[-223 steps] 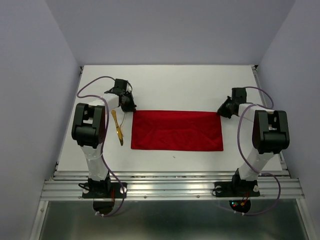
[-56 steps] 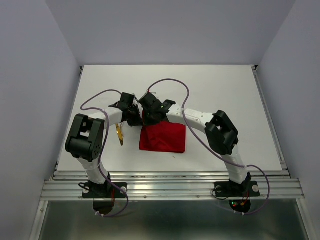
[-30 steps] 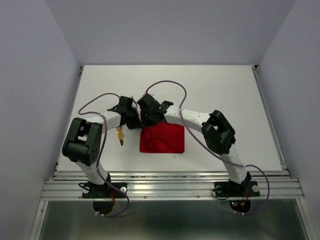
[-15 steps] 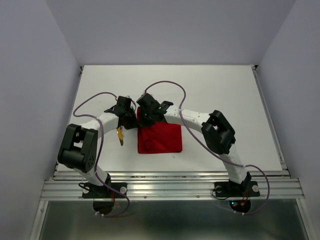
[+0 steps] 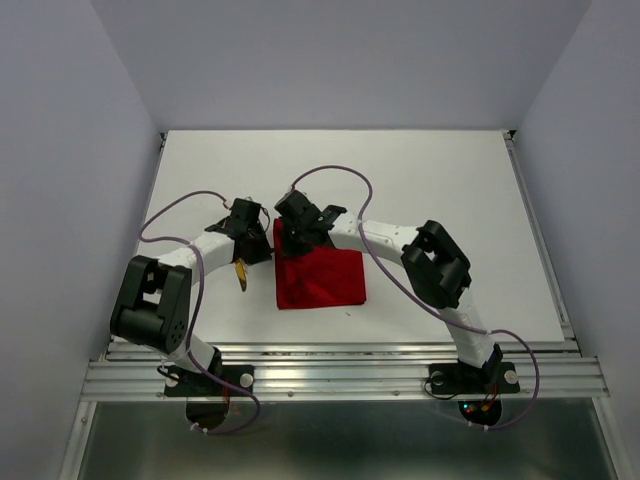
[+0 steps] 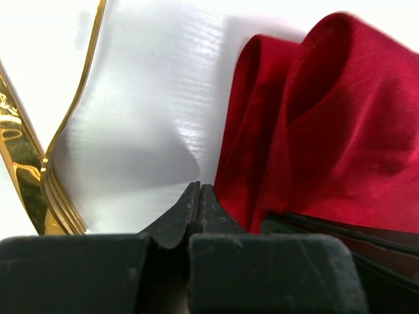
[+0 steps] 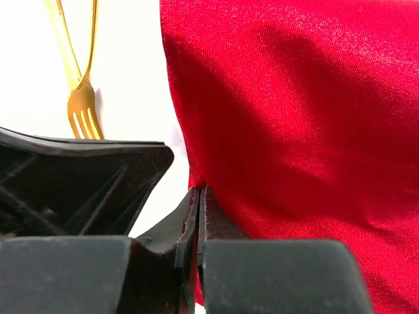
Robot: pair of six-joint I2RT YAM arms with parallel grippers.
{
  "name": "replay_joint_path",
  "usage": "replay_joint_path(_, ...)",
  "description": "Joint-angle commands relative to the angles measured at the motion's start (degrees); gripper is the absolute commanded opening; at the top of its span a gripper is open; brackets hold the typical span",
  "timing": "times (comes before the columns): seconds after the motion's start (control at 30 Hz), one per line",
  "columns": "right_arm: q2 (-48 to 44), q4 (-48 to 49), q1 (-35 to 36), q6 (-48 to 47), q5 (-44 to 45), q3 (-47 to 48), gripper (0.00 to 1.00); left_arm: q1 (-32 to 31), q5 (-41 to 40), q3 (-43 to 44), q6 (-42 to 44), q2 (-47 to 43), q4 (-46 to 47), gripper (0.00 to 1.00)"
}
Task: Fold the napkin into a case and place the utensils inside
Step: Fold the rectangle-folded napkin at the center of the board.
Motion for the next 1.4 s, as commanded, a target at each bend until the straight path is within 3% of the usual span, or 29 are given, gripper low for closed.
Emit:
replay_joint_path(0.0,-2.4,2.1,0.6,0.2,0.5,0.1,0.01,-0.4,-0.7,-1.8,-1.5,-0.7,1.9,0.00)
replay_joint_path(0.3,-2.3,2.2,0.6,0.2,-0.4,0.7,0.01,-0.3,10.4,-2.8,-3.3,2.1,8.0,0.00)
replay_joint_path(0.7,-3.7,3.1,0.6,0.3,-1.2,0.3,0.01,-0.3,9.5,-2.9,-2.3,5.1,8.1,0.00)
replay_joint_path(1.07,-5.2,3.1,0.6,1.1,0.3,-1.3,0.01,1.0,0.5,-0.6,1.3,-3.6,0.3,0.00)
replay_joint_path(1.37,-6.7,3.5,0.6,1.2,1.6,-3.2,0.01,3.8,4.1,-0.6,0.8,0.9,1.3,0.00)
